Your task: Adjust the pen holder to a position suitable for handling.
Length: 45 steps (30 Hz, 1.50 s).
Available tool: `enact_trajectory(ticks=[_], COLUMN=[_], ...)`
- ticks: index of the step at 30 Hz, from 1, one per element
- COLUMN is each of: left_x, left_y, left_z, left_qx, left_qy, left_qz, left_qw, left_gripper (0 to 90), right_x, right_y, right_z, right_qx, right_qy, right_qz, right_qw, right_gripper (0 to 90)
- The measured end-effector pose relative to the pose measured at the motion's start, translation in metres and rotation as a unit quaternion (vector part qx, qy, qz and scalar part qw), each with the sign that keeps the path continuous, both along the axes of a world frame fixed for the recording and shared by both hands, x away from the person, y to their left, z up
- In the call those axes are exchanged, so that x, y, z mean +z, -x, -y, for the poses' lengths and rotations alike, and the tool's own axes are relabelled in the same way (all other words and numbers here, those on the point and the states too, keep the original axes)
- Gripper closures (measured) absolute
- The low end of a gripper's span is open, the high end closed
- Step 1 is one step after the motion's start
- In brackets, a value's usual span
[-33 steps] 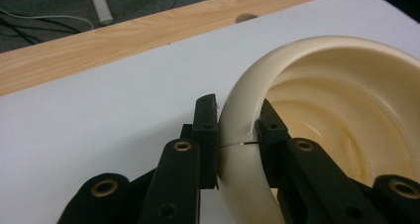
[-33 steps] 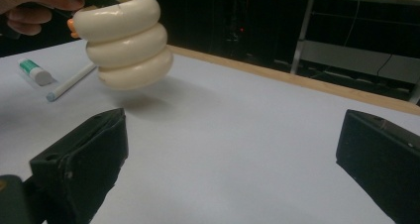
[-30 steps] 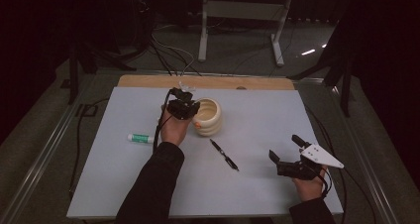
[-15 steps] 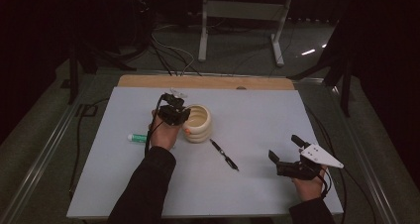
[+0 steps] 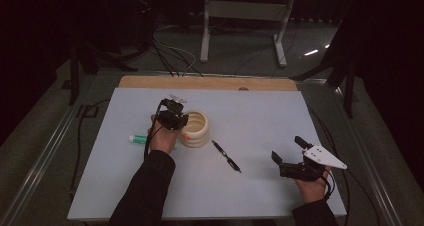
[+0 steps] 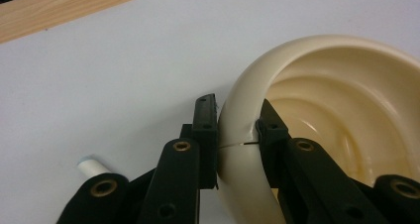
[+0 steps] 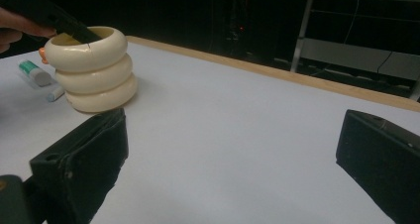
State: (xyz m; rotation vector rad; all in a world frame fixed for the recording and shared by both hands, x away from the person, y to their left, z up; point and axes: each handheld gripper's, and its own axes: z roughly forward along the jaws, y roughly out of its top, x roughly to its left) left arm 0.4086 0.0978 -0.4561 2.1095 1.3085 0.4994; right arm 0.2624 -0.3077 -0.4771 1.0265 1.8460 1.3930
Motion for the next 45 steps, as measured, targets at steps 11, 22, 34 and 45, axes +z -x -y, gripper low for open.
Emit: enact_trajectory(ticks=[11,22,34,45], left_x=[-0.001,0.022,0.012,-0.002], left_y=[-0.007,0.009,0.054,0.095], left_z=[-0.011,-0.035,-0.079,-0.128], left_qx=[-0.009,-0.025,-0.034,0.004], left_qy=[0.087,0.137,0.163,0.152], left_qz=[0.017,0.123,0.169,0.179], left_qw=[0.996,0.9826,0.9715,0.9719], left_gripper=[37.7,0.2,0.2,0.2], right_x=[0.0,0.0,-0.002,-0.002], right_y=[0.0,0.0,0.0,0.0], right_z=[0.0,0.001,0.006,0.004], right_qx=[-0.002,-0.005,-0.019,-0.025], right_qy=[0.0,-0.004,-0.028,-0.039], right_qz=[-0.001,-0.003,-0.015,-0.022], right_qw=[1.0,1.0,0.9993,0.9987], right_gripper=[0.0,0.0,0.0,0.0])
